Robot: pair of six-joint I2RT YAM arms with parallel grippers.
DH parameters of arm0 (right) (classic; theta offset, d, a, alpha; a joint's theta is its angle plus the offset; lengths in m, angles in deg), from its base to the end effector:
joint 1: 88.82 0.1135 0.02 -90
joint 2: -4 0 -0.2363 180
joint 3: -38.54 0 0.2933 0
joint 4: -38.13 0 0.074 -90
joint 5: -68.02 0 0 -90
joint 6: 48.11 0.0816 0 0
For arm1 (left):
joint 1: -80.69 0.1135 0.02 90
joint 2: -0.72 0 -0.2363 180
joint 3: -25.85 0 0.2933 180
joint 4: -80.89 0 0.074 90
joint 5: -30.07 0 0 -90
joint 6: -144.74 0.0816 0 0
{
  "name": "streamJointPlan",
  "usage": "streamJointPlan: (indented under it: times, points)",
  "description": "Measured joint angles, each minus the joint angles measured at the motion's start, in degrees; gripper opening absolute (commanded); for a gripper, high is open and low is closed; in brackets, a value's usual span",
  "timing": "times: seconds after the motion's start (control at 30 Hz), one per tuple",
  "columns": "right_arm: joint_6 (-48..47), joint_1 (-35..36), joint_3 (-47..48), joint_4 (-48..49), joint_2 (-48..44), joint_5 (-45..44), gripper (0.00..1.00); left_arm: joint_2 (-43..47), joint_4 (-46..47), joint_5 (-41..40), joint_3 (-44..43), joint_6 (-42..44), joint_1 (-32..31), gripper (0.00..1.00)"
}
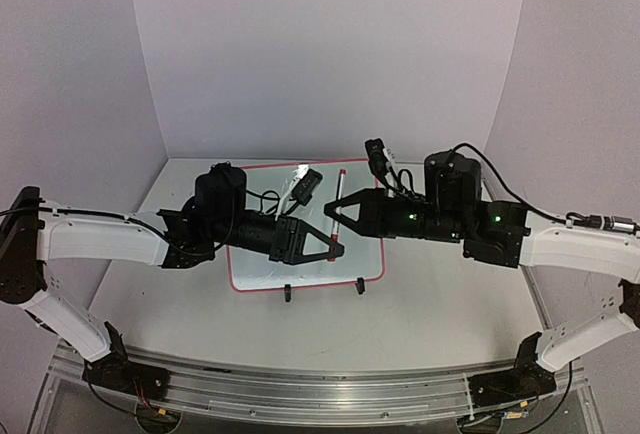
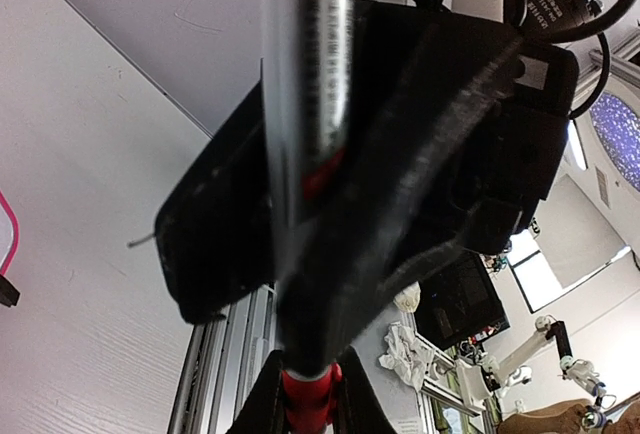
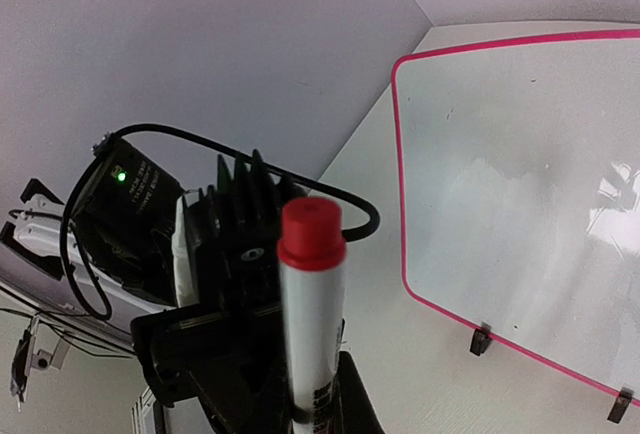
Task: Write a sentence on the whiteboard
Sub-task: Open the pen cap from the whiteboard marker.
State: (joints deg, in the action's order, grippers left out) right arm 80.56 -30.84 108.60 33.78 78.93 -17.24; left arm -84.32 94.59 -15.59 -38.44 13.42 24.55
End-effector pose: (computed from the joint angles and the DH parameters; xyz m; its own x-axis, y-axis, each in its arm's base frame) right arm 0.2086 0.3462 0.2919 -0.6213 0.1809 -0.7624 -0.6404 0.4434 0.6271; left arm 0.1784 -0.3683 0.2288 -0.6987 0.1937 -0.6887 0.6911 -0.0660 -0.7197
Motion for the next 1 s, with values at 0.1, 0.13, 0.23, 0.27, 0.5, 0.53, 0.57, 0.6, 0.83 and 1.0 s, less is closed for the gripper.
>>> streamJointPlan:
  times: [0.1, 0.13, 0.23, 0.27, 0.5, 0.53, 0.57, 0.6, 0.83, 1.0]
  points:
    - [0.0, 0.0, 0.1, -0.1, 0.0, -0.2, 0.00, -0.2, 0.0, 0.2, -0.1, 0.8, 0.0, 0.00]
    - [-0.1, 0.0, 0.1, -0.2, 0.0, -0.5, 0.00, -0.2, 0.0, 0.2, -0.1, 0.8, 0.0, 0.00]
    - [-0.8, 0.3, 0.1, -0.6, -0.3, -3.1, 0.00, -0.2, 0.1, -0.1, -0.1, 1.0, -0.1, 0.00]
    - [-1.2, 0.8, 0.1, -1.0, -0.7, -5.0, 0.00, -0.2, 0.3, -0.6, -0.1, 1.0, -0.1, 0.00]
    - [-4.8, 1.8, 0.2, -2.8, -2.1, -12.9, 0.00, 0.6, 8.3, -8.8, 4.7, 1.4, -1.8, 0.00]
    - [-4.8, 1.4, 0.2, -3.1, -2.1, -12.4, 0.00, 0.9, 8.7, -10.7, 5.3, 1.6, -2.4, 0.00]
    - [-4.8, 0.9, 0.5, -3.5, -2.1, -11.6, 0.00, 1.3, 9.0, -12.5, 5.7, 1.9, -2.9, 0.00]
    - [-5.4, 0.2, 0.8, -3.0, -2.2, -12.5, 0.00, 1.6, 7.6, -13.0, 6.1, 1.8, -3.3, 0.00]
    - [-11.8, -15.5, 9.2, -1.1, -5.0, -30.7, 0.00, 2.7, -1.1, -8.4, 11.4, 2.3, -9.3, 0.00]
    - [-14.0, -15.5, 10.9, -1.0, -5.5, -29.9, 0.00, 6.2, -10.9, -15.2, 10.5, 2.5, -9.4, 0.00]
